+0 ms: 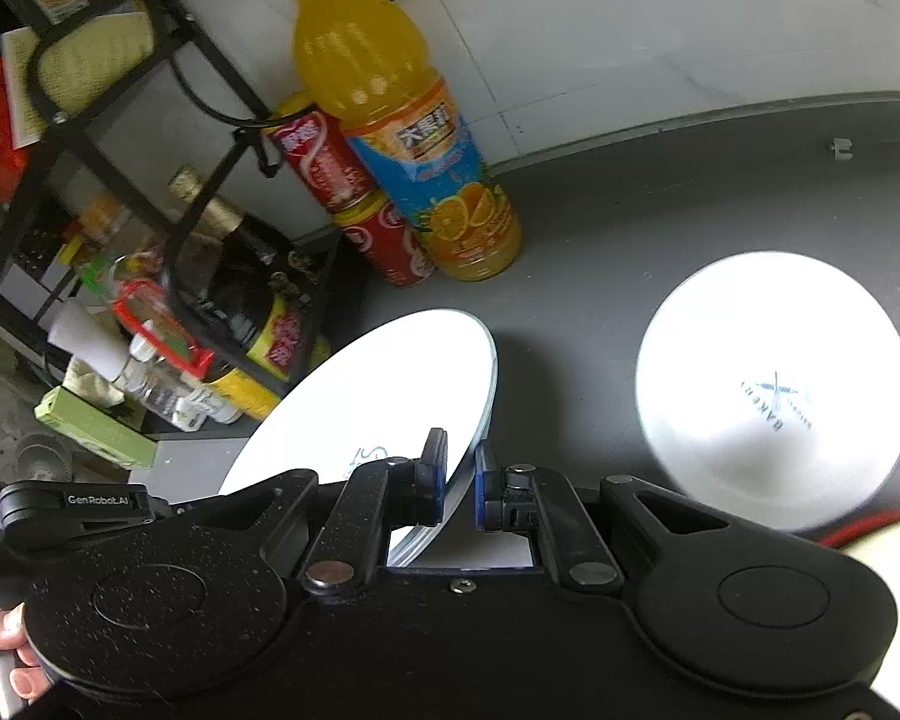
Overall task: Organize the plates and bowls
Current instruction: 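Lift the 'Sweet' plate with both tools and lower it onto the flower plate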
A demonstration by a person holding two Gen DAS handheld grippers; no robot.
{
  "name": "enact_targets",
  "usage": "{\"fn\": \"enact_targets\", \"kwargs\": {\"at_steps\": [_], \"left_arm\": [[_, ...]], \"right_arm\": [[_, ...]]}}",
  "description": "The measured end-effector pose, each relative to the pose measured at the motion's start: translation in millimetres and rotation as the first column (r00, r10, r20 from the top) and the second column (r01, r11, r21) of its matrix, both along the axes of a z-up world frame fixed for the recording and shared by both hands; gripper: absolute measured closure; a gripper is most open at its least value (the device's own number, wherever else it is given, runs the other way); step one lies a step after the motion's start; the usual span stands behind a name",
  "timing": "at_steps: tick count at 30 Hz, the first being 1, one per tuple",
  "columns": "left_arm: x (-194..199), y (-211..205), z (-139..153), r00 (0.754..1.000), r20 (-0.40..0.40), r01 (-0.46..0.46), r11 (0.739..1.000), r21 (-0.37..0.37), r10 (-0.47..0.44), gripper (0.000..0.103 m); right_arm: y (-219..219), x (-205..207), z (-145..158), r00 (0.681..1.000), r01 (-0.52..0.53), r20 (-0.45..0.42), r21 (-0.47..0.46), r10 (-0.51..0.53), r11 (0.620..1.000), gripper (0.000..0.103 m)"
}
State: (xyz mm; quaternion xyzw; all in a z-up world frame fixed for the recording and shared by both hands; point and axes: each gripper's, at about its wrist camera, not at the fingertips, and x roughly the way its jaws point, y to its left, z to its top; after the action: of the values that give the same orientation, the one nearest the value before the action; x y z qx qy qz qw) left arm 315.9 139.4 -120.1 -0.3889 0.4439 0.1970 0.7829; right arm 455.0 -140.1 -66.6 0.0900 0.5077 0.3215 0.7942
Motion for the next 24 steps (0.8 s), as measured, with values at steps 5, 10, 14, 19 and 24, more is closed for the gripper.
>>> {"fn": "enact_targets", "kwargs": {"at_steps": [5,10,14,19,24], "left_arm": [[-20,3,8,1.000,0.013,0.005,1.000,0.011,-0.006,0.096],[-41,7,10,1.000,0.012,0.009,1.000,0.014,-0.010,0.096],[-62,14,10,1.000,0.008,0.006,1.000,0.015,-0.007,0.096],[-87,23,8,1.000,0.003,0.001,1.000,0.024,-0.001,0.096],[-109,34,2,1.000,-0.005,-0.004,1.000,0.024,0.004,0.096]], "right_arm": [[4,-20,5,1.000,0.005,0.000,0.009,-0.005,1.000,0.095],[9,-43,8,1.000,0.000,-0.003,0.013,0.000,1.000,0.095],[16,-61,8,1.000,-0.008,-0.011,0.015,0.008,1.000,0.095],[25,-79,7,1.000,-0.017,-0.019,0.014,0.018,1.000,0.095],[35,-95,5,0.999,-0.030,-0.019,0.008,0.030,1.000,0.095]]}}
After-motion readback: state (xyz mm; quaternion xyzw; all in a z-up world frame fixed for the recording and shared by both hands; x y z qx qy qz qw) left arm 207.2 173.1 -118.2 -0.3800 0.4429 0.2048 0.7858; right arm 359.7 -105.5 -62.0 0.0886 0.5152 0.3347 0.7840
